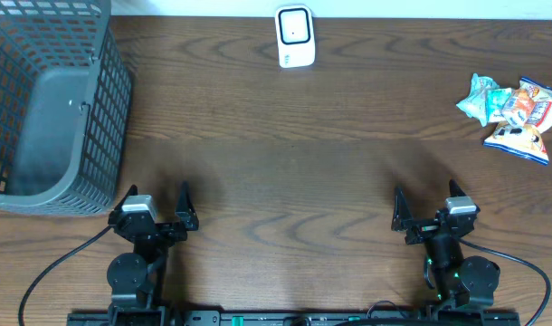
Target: Scan the item barcode
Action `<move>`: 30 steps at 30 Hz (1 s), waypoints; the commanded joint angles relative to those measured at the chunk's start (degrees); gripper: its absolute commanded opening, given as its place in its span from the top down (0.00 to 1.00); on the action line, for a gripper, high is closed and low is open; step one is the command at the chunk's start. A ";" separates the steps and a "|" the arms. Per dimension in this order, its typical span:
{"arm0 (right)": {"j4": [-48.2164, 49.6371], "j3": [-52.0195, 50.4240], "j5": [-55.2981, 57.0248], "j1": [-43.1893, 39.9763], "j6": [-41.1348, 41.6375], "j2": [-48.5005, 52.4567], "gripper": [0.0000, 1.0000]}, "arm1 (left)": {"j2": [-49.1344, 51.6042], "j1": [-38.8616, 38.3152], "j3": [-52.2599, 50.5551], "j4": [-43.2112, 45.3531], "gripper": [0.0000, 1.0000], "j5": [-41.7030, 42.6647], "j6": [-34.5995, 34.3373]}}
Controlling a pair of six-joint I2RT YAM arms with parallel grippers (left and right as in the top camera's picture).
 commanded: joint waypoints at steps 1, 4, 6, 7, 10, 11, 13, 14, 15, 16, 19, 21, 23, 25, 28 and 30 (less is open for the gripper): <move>-0.28 -0.04 0.44 -0.35 -0.85 -0.37 0.01 | -0.55 0.24 -1.11 -1.90 0.02 -0.35 5.07; -0.28 -0.04 0.44 -0.35 -0.85 -0.37 0.01 | -0.55 0.24 -1.11 -2.10 0.02 -1.84 5.84; -0.28 -0.04 0.44 -0.35 -0.85 -0.37 0.01 | -0.55 0.24 -1.11 -2.10 0.02 -1.84 5.84; -0.28 -0.04 0.44 -0.35 -0.85 -0.37 0.01 | -0.55 0.24 -1.11 -2.10 0.02 -1.81 5.84; -0.28 -0.04 0.44 -0.35 -0.85 -0.37 0.01 | -0.55 0.24 -1.11 -2.10 0.02 -1.92 5.84; -0.28 -0.04 0.44 -0.35 -0.85 -0.37 0.01 | -0.55 0.24 -1.11 -2.12 0.02 -2.01 5.84; -0.28 -0.04 0.44 -0.35 -0.85 -0.37 0.01 | -0.55 0.24 -1.11 -2.12 0.02 -2.05 5.86; -0.28 -0.04 0.44 -0.35 -0.85 -0.37 0.01 | -0.55 0.24 -1.11 -2.12 0.02 -2.16 5.88; -0.28 -0.04 0.44 -0.35 -0.85 -0.37 0.01 | -0.55 0.24 -1.11 -2.14 0.02 -2.32 5.90; -0.28 -0.04 0.44 -0.35 -0.85 -0.37 0.01 | -0.55 0.24 -1.11 -2.14 0.02 -2.69 5.90; -0.28 -0.04 0.44 -0.35 -0.85 -0.37 0.01 | -0.55 0.24 -1.11 -2.14 0.02 -2.89 6.78; -0.28 -0.04 0.44 -0.35 -0.85 -0.37 0.01 | -0.55 0.22 -1.11 -2.14 0.02 -2.82 6.69; -0.28 -0.04 0.44 -0.35 -0.85 -0.37 0.01 | -0.55 0.22 -1.11 -2.08 0.02 -2.62 4.92; -0.28 -0.04 0.44 -0.35 -0.85 -0.37 0.01 | -0.55 0.22 -1.11 -2.03 0.02 -2.69 4.79; -0.28 -0.04 0.46 -0.35 -0.85 -0.37 0.01 | -0.50 0.22 -1.11 -2.03 0.02 -2.69 4.79; -0.28 -0.04 0.44 -0.35 -0.85 -0.37 0.01 | -0.39 0.22 -1.11 -2.01 0.02 -2.69 4.79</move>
